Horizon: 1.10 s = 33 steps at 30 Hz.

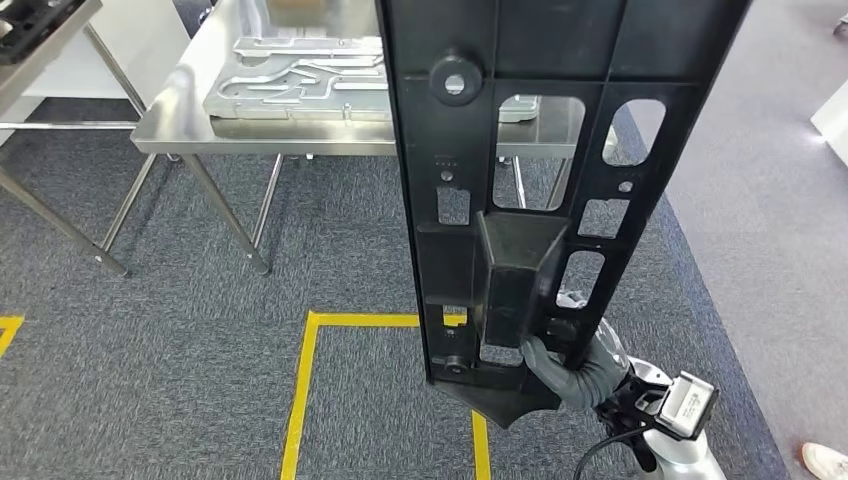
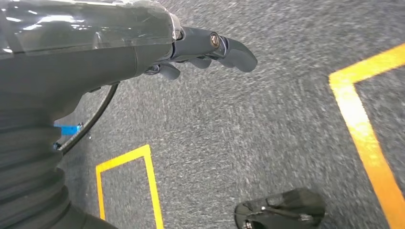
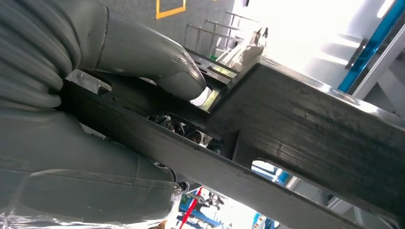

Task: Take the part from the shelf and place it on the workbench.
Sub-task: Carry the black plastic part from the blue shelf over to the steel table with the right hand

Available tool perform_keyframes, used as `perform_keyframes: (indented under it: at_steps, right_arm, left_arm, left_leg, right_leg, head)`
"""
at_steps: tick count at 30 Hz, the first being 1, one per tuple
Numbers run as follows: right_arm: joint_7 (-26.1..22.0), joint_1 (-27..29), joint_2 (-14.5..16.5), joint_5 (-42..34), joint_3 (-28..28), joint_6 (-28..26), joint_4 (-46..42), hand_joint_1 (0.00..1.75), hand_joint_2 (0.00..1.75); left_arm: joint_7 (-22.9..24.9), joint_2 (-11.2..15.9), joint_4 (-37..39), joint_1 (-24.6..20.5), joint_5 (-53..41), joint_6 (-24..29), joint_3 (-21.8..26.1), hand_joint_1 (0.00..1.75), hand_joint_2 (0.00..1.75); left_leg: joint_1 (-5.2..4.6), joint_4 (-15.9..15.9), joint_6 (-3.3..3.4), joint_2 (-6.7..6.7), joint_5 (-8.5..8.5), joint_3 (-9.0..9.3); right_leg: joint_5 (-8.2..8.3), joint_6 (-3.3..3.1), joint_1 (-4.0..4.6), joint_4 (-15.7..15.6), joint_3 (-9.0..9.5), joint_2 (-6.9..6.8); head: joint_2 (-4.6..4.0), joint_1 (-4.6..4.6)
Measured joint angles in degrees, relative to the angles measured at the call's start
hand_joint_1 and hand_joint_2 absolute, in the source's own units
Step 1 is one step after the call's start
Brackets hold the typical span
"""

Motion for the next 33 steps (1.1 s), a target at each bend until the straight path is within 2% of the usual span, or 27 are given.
perform_keyframes:
  at_steps: [2,3,4,5,6,7,8,9,10,12,14,16,17,18,19,21,22,23,25,27,28,29,31,32,33]
  right_arm:
    - [0.02,-0.06,-0.03,0.38,0.07,-0.44,0.11,1.75,1.75]
    - [0.03,-0.05,-0.03,0.71,0.11,-0.74,0.17,1.75,1.75]
    - [0.04,-0.05,-0.03,1.03,0.14,-1.05,0.22,1.75,1.75]
    - [0.01,-0.04,-0.03,1.31,0.18,-1.29,0.25,1.75,1.75]
    - [-0.05,-0.01,-0.03,1.47,0.22,-1.45,0.27,1.75,1.75]
    - [-0.14,-0.01,-0.03,1.55,0.27,-1.54,0.30,1.75,1.75]
    - [-0.24,0.00,-0.03,1.56,0.32,-1.58,0.33,1.75,1.75]
    - [-0.33,0.04,-0.03,1.54,0.36,-1.60,0.37,1.75,1.75]
    - [-0.39,0.06,-0.02,1.52,0.40,-1.62,0.40,1.75,1.75]
    - [-0.43,0.12,0.01,1.48,0.43,-1.67,0.34,1.75,1.75]
    - [-0.46,0.09,0.03,1.41,0.42,-1.70,0.27,1.75,1.75]
    - [-0.48,0.15,0.04,1.38,0.43,-1.64,0.34,1.75,1.75]
    - [-0.48,0.22,0.05,1.38,0.44,-1.61,0.45,1.75,1.75]
    - [-0.47,0.27,0.05,1.38,0.45,-1.58,0.57,1.75,1.75]
    - [-0.46,0.29,0.05,1.38,0.45,-1.58,0.67,1.75,1.75]
    - [-0.46,0.24,0.05,1.38,0.45,-1.57,0.77,1.75,1.75]
    - [-0.44,0.17,0.06,1.39,0.47,-1.55,0.82,1.75,1.75]
    - [-0.41,0.10,0.07,1.42,0.49,-1.54,0.88,1.75,1.75]
    - [-0.34,-0.02,0.08,1.52,0.52,-1.59,1.04,1.75,1.75]
    - [-0.37,-0.09,0.08,1.67,0.53,-1.71,1.12,1.75,1.75]
    - [-0.41,-0.14,0.08,1.72,0.54,-1.77,1.13,1.75,1.75]
    - [-0.45,-0.15,0.05,1.75,0.55,-1.83,1.14,1.75,1.75]
    - [-0.49,-0.16,0.00,1.79,0.59,-1.92,1.15,1.75,1.75]
    - [-0.49,-0.13,-0.03,1.84,0.64,-1.94,1.18,1.75,1.75]
    - [-0.49,-0.10,-0.03,1.89,0.72,-1.96,1.20,1.75,1.75]
  left_arm:
    - [-0.14,0.00,0.00,0.21,0.04,0.03,0.01,0.00,1.75]
    - [-0.18,0.00,0.00,0.30,0.04,0.05,0.01,0.00,1.75]
    - [-0.20,0.00,0.00,0.33,0.03,0.04,0.02,0.00,1.75]
    - [-0.20,0.01,0.00,0.33,-0.03,0.03,0.02,0.00,1.75]
    - [-0.19,0.06,0.00,0.31,-0.09,0.01,0.02,0.00,1.75]
    - [-0.18,0.13,0.00,0.28,-0.15,-0.01,0.02,0.00,1.75]
    - [-0.14,0.20,0.00,0.28,-0.23,-0.05,0.02,0.00,1.75]
    - [-0.09,0.27,0.00,0.30,-0.29,-0.10,0.01,0.00,1.75]
    - [-0.04,0.28,0.00,0.29,-0.36,-0.15,0.01,0.00,1.75]
    - [0.02,0.23,0.00,0.21,-0.47,-0.24,0.00,0.00,1.75]
    - [0.01,0.17,0.00,0.01,-0.51,-0.28,0.00,0.00,1.75]
    - [-0.02,0.17,0.00,-0.07,-0.50,-0.28,0.00,0.00,1.75]
    - [-0.04,0.17,0.00,-0.03,-0.49,-0.29,0.00,0.00,1.75]
    - [-0.07,0.17,0.00,0.05,-0.47,-0.29,0.00,0.00,1.75]
    - [-0.09,0.17,0.00,0.13,-0.43,-0.30,0.00,0.00,1.75]
    - [-0.11,0.11,0.00,0.21,-0.36,-0.32,0.00,0.00,1.75]
    - [-0.13,0.09,0.00,0.17,-0.34,-0.33,0.00,0.00,1.75]
    - [-0.15,0.07,0.00,0.08,-0.34,-0.32,0.00,0.00,1.75]
    - [-0.20,0.07,0.00,-0.05,-0.37,-0.28,0.00,0.00,1.75]
    - [-0.23,0.10,0.00,-0.03,-0.46,-0.26,0.00,0.00,1.75]
    - [-0.23,0.12,0.00,-0.03,-0.52,-0.25,0.00,0.00,1.75]
    - [-0.22,0.14,0.00,-0.03,-0.56,-0.24,0.00,0.00,1.75]
    - [-0.16,0.15,0.00,0.00,-0.62,-0.24,0.00,0.00,1.75]
    - [-0.10,0.14,0.00,0.07,-0.65,-0.24,0.00,0.00,1.75]
    - [-0.05,0.14,0.00,0.17,-0.67,-0.25,0.00,0.00,1.75]
  left_leg:
    - [-0.09,4.56,0.07,0.00,-3.67,-4.38]
    - [-0.14,4.50,0.21,0.00,-4.28,-5.52]
    - [-0.24,2.74,0.50,0.02,-3.24,-5.84]
    - [-0.39,-0.41,0.94,0.03,-0.55,-5.53]
    - [-0.65,-4.08,1.51,0.00,3.07,-5.00]
    - [-0.93,-7.02,1.99,-0.15,5.78,-4.51]
    - [-1.15,-8.93,2.33,-0.31,7.73,-4.12]
    - [-1.33,-9.69,2.56,-0.45,8.52,-3.99]
    - [-1.37,-9.79,2.68,-0.56,8.37,-3.85]
    - [-1.00,-10.56,3.12,-0.52,8.92,-3.22]
    - [-0.56,-11.35,3.52,-0.51,9.04,-2.51]
    - [-0.54,-11.49,3.72,-0.53,8.69,-2.14]
    - [-0.53,-11.47,3.72,-0.54,8.43,-1.93]
    - [-0.51,-11.46,3.65,-0.57,8.12,-1.61]
    - [-0.46,-11.44,3.53,-0.62,7.78,-1.18]
    - [-0.34,-11.38,3.12,-0.75,6.99,-0.26]
    - [-0.35,-11.25,2.78,-0.95,6.57,-0.02]
    - [-0.36,-11.23,2.39,-1.14,6.24,0.09]
    - [-0.34,-11.37,1.59,-1.55,5.81,0.19]
    - [-0.26,-11.23,0.91,-1.56,5.40,0.53]
    - [-0.24,-10.12,0.62,-1.40,4.78,0.23]
    - [-0.22,-7.79,0.36,-1.21,3.62,-0.78]
    - [-0.15,-0.22,0.02,-0.88,0.52,-4.96]
    - [-0.13,3.34,-0.05,-0.82,-0.47,-7.22]
    - [-0.14,5.21,-0.03,-0.75,-0.35,-8.73]
  right_leg:
    - [-0.96,-0.31,0.26,0.01,1.08,-0.06]
    - [-1.46,-0.38,0.42,0.01,1.75,-0.09]
    - [-1.98,-0.40,0.60,0.01,2.51,-0.16]
    - [-2.51,-0.36,0.78,0.01,3.29,-0.25]
    - [-3.02,-0.29,0.92,0.03,3.95,-0.35]
    - [-3.47,-0.11,1.05,0.09,4.43,-0.39]
    - [-3.85,0.14,1.12,0.15,4.66,-0.39]
    - [-4.15,0.43,1.12,0.19,4.76,-0.39]
    - [-4.36,0.74,1.16,0.15,4.84,-0.36]
    - [-4.97,1.33,1.18,0.42,4.99,-0.28]
    - [-7.03,1.91,1.02,4.16,3.30,-0.08]
    - [-9.92,2.45,0.52,11.69,-1.07,0.03]
    - [-10.47,2.72,0.23,14.70,-3.15,0.02]
    - [-9.86,2.96,-0.05,15.86,-4.38,0.01]
    - [-8.08,3.17,-0.32,14.70,-4.44,0.00]
    - [-3.06,3.41,-0.74,7.43,-1.79,0.06]
    - [-1.52,3.39,-0.74,3.79,-0.27,0.27]
    - [-0.83,3.26,-0.67,1.41,0.78,0.44]
    - [-1.39,2.65,-0.32,0.15,1.44,0.60]
    - [-1.66,1.81,-0.42,-0.15,1.94,0.16]
    - [-1.78,1.38,-0.50,-0.40,2.31,-0.19]
    - [-1.94,0.96,-0.57,-0.62,2.72,-0.61]
    - [-2.52,0.40,-0.32,-0.68,3.30,-1.50]
    - [-2.82,0.28,-0.17,-0.68,3.59,-1.89]
    - [-3.17,0.24,-0.03,-0.67,3.96,-2.29]
  head:
    - [0.00,-0.01]
    - [0.00,-0.01]
    - [0.00,-0.01]
    - [0.00,0.00]
    - [0.00,0.00]
    - [0.00,0.00]
    - [0.00,0.00]
    - [0.00,-0.01]
    - [0.00,-0.01]
    - [0.00,-0.01]
    - [0.00,0.00]
    - [0.00,0.01]
    - [0.00,0.00]
    - [0.00,0.00]
    - [0.00,0.00]
    - [0.00,0.01]
    - [0.00,0.01]
    - [0.00,0.00]
    - [0.00,-0.02]
    - [0.00,-0.02]
    - [0.00,-0.02]
    - [0.00,-0.03]
    - [0.00,-0.03]
    - [0.00,-0.03]
    - [0.00,-0.03]
